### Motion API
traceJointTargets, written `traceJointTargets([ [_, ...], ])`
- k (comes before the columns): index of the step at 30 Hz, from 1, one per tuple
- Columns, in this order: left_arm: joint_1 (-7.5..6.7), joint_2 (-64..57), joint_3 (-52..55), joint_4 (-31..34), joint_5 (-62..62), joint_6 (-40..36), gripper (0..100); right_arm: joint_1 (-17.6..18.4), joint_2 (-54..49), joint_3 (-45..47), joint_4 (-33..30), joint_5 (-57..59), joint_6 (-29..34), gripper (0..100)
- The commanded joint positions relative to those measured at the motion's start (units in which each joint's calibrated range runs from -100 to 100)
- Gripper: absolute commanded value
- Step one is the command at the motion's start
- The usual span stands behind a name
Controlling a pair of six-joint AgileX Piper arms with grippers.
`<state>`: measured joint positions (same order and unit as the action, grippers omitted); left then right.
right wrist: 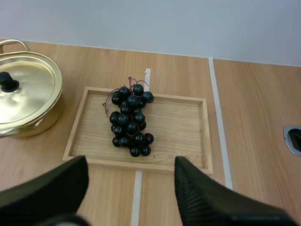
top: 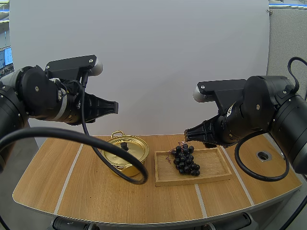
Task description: Open the pot, put the grape inside, and close it
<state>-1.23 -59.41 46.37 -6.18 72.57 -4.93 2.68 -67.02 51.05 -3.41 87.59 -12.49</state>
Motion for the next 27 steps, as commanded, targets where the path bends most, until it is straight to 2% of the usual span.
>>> traceJointTargets([
  [1, -0.04, 2.2, -0.4, 0.9, 3.0, 5.9, 100, -0.2, -0.2, -0.8, -0.3, -1.1, 0.5, 100],
  [4, -0.04, 5.1, -0.4, 0.9, 8.8, 12.3, 100, -0.2, -0.2, -0.8, -0.3, -1.1, 0.9, 100],
  [7, -0.04, 8.3, -0.4, 0.9, 10.7, 13.8, 100, -0.2, -0.2, -0.8, -0.3, -1.1, 1.0, 100],
  [15, -0.04, 10.5, -0.4, 0.0, -2.9, 14.2, 100, -0.2, -0.2, -0.8, -0.3, -1.1, 1.0, 100],
  [22, -0.04, 14.3, -1.2, -8.2, -3.0, 27.7, 100, -0.2, -0.2, -0.8, -0.3, -1.1, 1.0, 100],
  [27, -0.04, 21.9, -7.0, -10.5, 3.4, 29.9, 100, -0.2, -0.2, -0.8, -0.3, -1.1, 1.0, 100],
])
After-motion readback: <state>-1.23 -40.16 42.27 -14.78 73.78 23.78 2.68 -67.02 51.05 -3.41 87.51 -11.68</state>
